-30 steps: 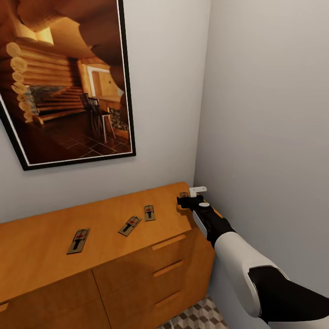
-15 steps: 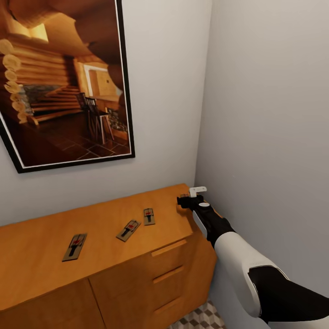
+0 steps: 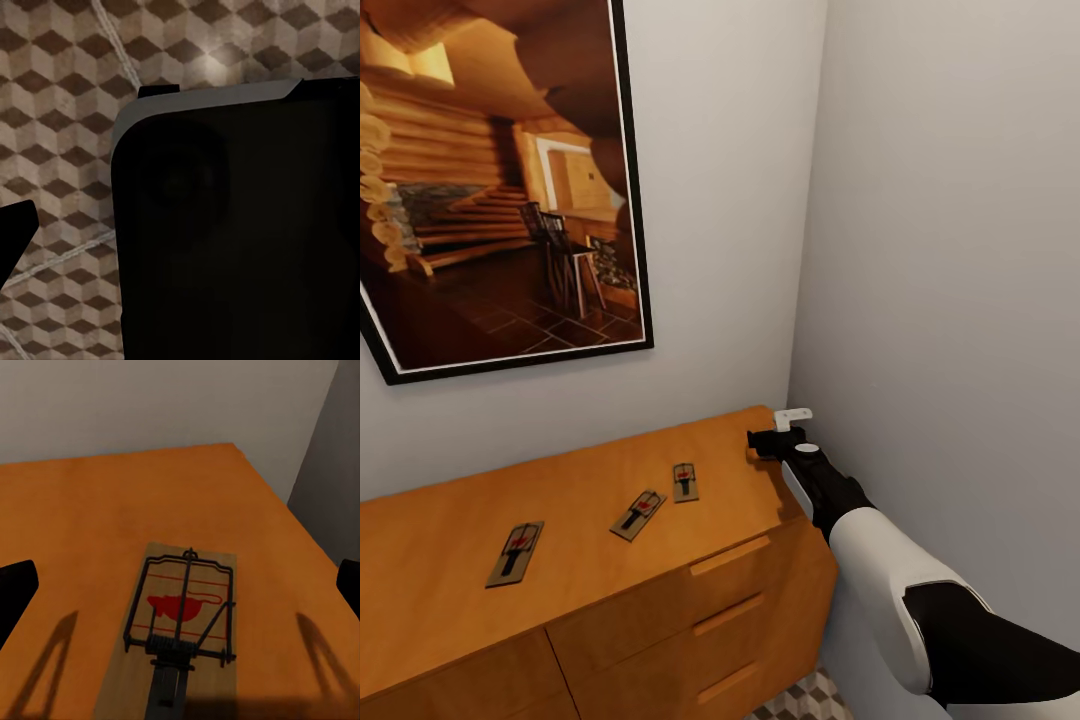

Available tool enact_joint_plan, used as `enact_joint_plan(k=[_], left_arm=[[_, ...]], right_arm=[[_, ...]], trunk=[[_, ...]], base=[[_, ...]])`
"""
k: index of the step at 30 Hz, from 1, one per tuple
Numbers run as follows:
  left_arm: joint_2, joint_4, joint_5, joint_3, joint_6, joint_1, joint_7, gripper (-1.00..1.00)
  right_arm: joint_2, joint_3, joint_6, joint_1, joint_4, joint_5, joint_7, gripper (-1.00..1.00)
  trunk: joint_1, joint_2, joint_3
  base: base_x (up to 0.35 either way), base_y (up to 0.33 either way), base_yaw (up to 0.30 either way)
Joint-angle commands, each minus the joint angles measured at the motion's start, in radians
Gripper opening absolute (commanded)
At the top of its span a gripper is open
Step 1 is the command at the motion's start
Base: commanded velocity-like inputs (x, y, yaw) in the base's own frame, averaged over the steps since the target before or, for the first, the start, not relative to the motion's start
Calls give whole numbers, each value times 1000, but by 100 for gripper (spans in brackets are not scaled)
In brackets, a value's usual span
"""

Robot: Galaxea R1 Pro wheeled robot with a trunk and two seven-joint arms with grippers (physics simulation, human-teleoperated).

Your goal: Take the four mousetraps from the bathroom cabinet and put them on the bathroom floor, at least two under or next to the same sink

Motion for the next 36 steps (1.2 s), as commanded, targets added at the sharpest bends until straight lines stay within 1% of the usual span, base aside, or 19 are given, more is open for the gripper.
enact_joint_plan(k=[1, 15, 28, 36], left_arm=[[0, 4, -1, -4, -8, -2, 0, 100], [-4, 4, -1, -4, -8, -1, -1, 100], [-13, 4, -1, -4, -8, -1, -1, 100], [-14, 4, -1, -4, -8, -1, -1, 100]], right_arm=[[0, 3, 8, 0, -2, 9, -3, 100], [0, 3, 6, 0, 6, 8, -4, 100], [0, 3, -5, 0, 15, 8, -4, 100], [0, 3, -18, 0, 37, 8, -3, 100]], trunk=[[0, -1, -1], [0, -1, -1], [0, -1, -1], [0, -1, -1]], base=[[5, 0, 0], [1, 0, 0], [0, 0, 0], [0, 0, 0]])
